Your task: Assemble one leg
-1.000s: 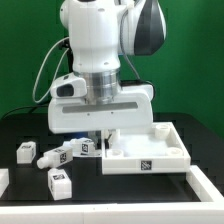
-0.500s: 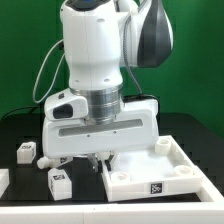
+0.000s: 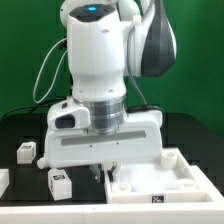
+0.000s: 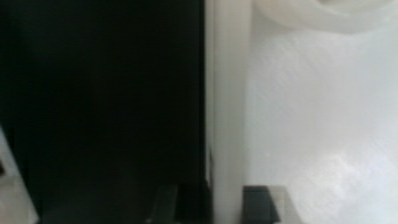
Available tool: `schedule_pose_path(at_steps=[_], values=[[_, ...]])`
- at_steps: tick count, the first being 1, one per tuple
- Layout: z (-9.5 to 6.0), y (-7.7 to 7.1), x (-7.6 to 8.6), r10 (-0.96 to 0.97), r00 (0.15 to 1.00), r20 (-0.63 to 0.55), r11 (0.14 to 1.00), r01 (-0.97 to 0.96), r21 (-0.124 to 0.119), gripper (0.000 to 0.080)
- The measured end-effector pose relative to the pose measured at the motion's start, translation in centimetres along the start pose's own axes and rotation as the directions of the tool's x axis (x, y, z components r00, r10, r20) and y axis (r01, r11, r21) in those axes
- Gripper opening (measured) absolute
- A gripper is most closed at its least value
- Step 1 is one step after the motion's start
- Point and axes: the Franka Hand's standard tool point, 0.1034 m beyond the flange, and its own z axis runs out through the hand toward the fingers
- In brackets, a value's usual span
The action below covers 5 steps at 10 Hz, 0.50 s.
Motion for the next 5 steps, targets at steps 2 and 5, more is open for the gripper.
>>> schedule_pose_path(at_steps=[2, 5], values=[[0.3, -0.1, 1.4, 0.037, 0.999, -0.019, 0.999, -0.037, -0.004, 0.0054], [0.2, 0.0, 1.8, 0.042, 0.998, -0.043, 0.999, -0.042, 0.006, 0.0054]])
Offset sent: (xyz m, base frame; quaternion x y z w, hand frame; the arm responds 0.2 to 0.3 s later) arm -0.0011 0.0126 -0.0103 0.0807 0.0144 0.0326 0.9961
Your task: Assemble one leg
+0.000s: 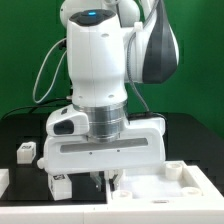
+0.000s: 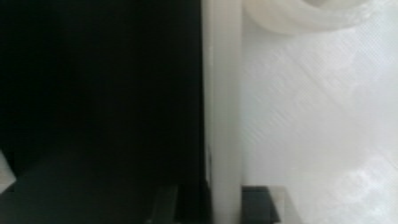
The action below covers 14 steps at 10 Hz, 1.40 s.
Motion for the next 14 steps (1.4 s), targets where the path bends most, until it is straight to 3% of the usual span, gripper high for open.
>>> schedule_pose_path(at_steps=[5, 9, 11, 12, 13, 14], values=[[0.0, -0.1, 0.5, 0.053, 0.998, 0.015, 0.999, -0.053, 0.001, 0.0054], [-0.1, -0.2, 0.6, 0.115, 0.992, 0.059, 0.993, -0.113, -0.044, 0.0061], [-0.1, -0.1, 0.5, 0.097, 0.993, 0.06, 0.994, -0.095, -0.048, 0.0061], [-0.1, -0.2, 0.5, 0.098, 0.993, 0.059, 0.994, -0.095, -0.047, 0.0141], [-0.2, -0.2, 0.3, 0.081, 0.994, 0.074, 0.996, -0.078, -0.045, 0.0141], [-1.3, -0.3, 0.0, 0.063, 0.993, 0.097, 0.997, -0.059, -0.039, 0.0325]])
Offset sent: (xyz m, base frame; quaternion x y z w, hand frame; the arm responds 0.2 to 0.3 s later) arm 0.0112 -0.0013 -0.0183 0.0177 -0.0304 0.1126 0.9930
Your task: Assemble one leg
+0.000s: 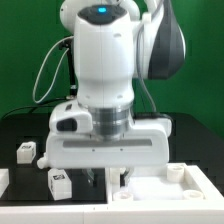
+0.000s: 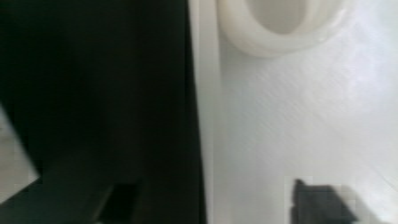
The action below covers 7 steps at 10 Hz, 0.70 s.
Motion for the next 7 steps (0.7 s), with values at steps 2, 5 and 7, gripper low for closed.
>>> schedule_pose_path(at_steps=[2, 5, 7], values=[[-2.3, 1.1, -1.4, -0.025, 0.996, 0.08, 1.0, 0.025, 0.01, 0.0604], [-4.1, 4.4, -2.3, -0.097, 0.949, 0.298, 0.995, 0.098, 0.014, 0.0647], [-4.3, 7.0, -1.4, -0.148, 0.912, 0.384, 0.988, 0.152, 0.022, 0.0647]])
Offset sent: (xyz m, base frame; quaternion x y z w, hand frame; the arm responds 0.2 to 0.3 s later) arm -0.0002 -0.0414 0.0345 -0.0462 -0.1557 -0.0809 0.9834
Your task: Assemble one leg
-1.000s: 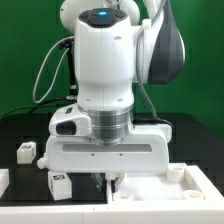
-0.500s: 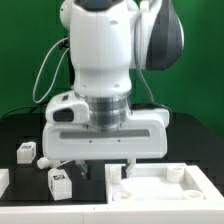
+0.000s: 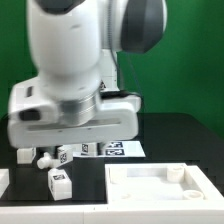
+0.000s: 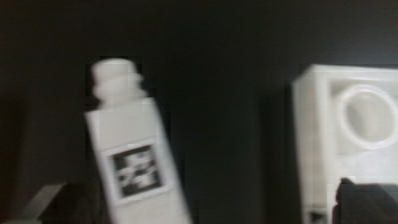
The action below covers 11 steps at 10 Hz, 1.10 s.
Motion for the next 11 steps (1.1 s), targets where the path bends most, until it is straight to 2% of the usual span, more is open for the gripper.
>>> schedule_pose_path(at_steps=[2, 4, 5, 6, 7, 8, 9, 11], values=[[1.2, 0.3, -0.1, -0.045, 0.992, 0.12, 0.999, 0.043, 0.017, 0.0649], [1.7, -0.1, -0.6, -0.051, 0.971, 0.232, 0.999, 0.046, 0.027, 0.0649], [2.0, -0.1, 0.1, -0.053, 0.969, 0.242, 0.999, 0.048, 0.025, 0.0649], [2.2, 0.3, 0.2, -0.057, 0.968, 0.242, 0.998, 0.058, 0.002, 0.0649], [2.9, 0.8, 0.4, -0.057, 0.961, 0.269, 0.996, 0.072, -0.044, 0.0649], [3.0, 0.7, 1.2, -0.021, 0.965, 0.262, 0.992, 0.052, -0.112, 0.0649], [2.6, 0.0, 2.3, -0.02, 0.976, 0.217, 0.983, 0.058, -0.173, 0.0649], [3.3, 0.9, 1.8, -0.026, 0.979, 0.204, 0.986, 0.059, -0.156, 0.0649]])
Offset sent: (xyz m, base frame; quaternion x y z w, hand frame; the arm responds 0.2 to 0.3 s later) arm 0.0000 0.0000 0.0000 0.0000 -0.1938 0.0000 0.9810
